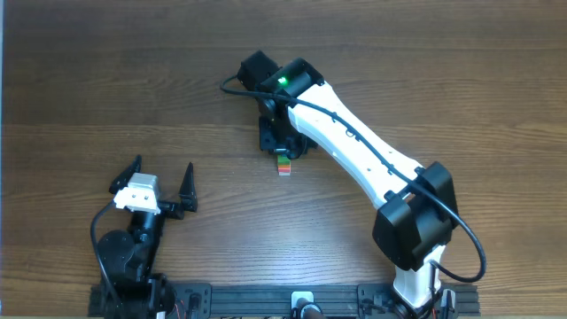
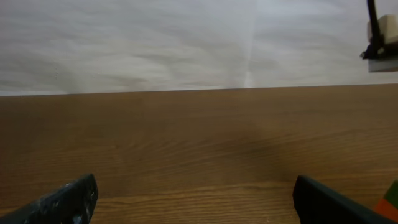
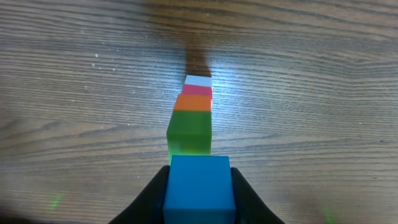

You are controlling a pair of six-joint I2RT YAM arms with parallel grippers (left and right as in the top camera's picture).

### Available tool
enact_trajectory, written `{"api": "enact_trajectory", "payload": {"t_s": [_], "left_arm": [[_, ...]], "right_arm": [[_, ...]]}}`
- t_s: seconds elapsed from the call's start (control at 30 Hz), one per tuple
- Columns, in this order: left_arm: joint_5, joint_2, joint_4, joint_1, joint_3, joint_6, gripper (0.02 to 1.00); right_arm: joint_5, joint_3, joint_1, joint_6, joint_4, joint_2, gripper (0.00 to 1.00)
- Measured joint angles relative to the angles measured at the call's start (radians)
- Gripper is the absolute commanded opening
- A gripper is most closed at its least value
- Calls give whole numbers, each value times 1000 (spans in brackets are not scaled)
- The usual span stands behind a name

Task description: Stack Cubes

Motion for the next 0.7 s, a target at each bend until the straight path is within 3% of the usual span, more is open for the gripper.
{"api": "enact_trajectory", "payload": {"t_s": [0.7], "left_arm": [[0, 0, 0, 0, 0, 0, 1000]], "right_arm": [[-23, -4, 11, -12, 14, 19, 237]]}}
